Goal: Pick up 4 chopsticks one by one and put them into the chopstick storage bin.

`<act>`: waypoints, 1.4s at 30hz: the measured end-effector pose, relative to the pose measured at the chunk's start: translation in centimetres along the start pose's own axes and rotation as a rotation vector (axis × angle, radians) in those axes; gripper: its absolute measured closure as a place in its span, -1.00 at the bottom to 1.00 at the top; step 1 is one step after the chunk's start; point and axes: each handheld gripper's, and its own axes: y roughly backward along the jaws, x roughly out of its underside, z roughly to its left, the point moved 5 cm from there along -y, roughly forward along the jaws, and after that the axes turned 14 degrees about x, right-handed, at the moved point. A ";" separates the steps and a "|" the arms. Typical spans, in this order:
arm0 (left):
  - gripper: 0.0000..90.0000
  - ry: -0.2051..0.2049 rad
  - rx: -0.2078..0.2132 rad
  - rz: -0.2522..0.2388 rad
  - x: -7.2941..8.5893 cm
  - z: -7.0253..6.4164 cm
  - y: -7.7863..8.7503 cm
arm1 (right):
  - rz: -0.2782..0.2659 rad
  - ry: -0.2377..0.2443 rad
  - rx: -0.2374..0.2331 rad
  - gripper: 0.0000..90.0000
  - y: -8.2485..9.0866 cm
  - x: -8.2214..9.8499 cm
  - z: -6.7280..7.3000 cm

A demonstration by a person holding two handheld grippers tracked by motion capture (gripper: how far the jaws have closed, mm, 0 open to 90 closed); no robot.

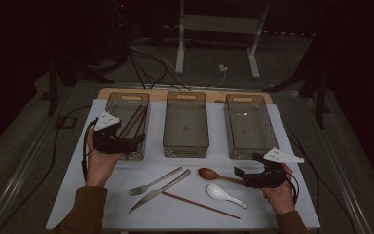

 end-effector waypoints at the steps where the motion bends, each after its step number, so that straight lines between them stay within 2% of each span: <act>1: -0.99 0.000 0.004 -0.012 0.1 -0.2 0.1 | 0.006 0.006 -0.001 -0.96 0.0 0.0 0.0; 6: -0.99 -0.006 0.020 -0.018 1.3 -1.3 0.6 | 0.026 0.022 -0.015 -0.96 -0.1 -0.2 0.3; 16: -0.99 -0.021 0.018 -0.046 3.3 -2.8 1.7 | 0.052 0.066 -0.059 -0.98 -0.3 -1.7 1.2; 20: -0.99 -0.022 0.023 -0.048 4.1 -3.4 2.0 | 0.078 0.087 -0.092 -1.00 -0.8 -2.1 2.0; 23: -0.99 -0.038 0.023 -0.034 4.8 -3.9 2.1 | 0.100 0.110 -0.116 -1.00 -1.1 -2.2 2.8; 25: -0.99 -0.041 0.025 -0.031 5.1 -4.1 2.2 | 0.110 0.137 -0.127 -1.00 -1.3 -2.3 3.3; 28: -0.99 -0.041 0.033 -0.024 5.6 -4.3 2.2 | 0.125 0.166 -0.141 -1.00 -1.5 -2.4 4.0; 31: -0.99 -0.025 0.037 -0.038 6.1 -4.1 2.3 | 0.147 0.190 -0.156 -1.00 -1.8 -2.2 4.7; 33: -0.99 -0.025 0.026 -0.038 6.4 -3.9 2.4 | 0.160 0.210 -0.165 -1.00 -2.0 -2.0 5.1; 42: -0.99 -0.006 -0.002 -0.057 7.2 -3.2 3.2 | 0.174 0.224 -0.182 -1.00 -2.4 -2.1 6.0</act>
